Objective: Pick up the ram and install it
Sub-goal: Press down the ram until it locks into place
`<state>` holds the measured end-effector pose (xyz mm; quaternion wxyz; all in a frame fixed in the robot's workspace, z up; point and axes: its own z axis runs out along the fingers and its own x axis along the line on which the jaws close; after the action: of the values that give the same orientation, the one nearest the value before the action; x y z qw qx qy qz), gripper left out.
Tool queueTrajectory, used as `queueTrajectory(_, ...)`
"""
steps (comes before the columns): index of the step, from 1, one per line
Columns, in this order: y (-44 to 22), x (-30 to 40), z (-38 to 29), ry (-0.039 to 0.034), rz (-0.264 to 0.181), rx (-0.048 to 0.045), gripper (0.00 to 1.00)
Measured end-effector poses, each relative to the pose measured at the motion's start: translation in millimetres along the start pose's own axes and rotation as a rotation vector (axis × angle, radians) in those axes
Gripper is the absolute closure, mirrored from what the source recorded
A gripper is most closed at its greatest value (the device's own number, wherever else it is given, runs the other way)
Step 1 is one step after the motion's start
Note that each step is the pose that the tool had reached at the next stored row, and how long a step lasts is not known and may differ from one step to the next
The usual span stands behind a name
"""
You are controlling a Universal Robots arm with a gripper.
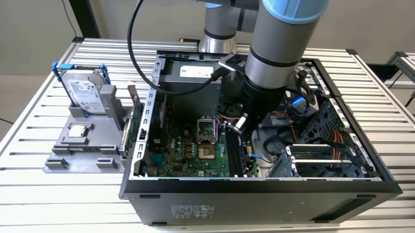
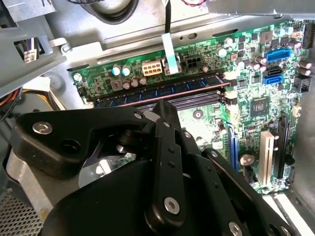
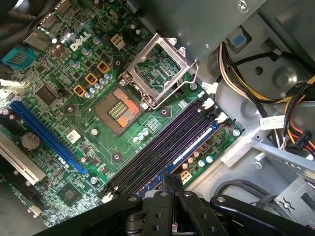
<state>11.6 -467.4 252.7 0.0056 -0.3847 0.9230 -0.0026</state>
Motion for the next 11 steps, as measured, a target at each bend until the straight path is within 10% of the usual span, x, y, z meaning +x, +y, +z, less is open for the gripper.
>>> queueTrajectory(11, 0.0, 0.0, 0.0, -0.0005, -0.065, -0.0005, 1.00)
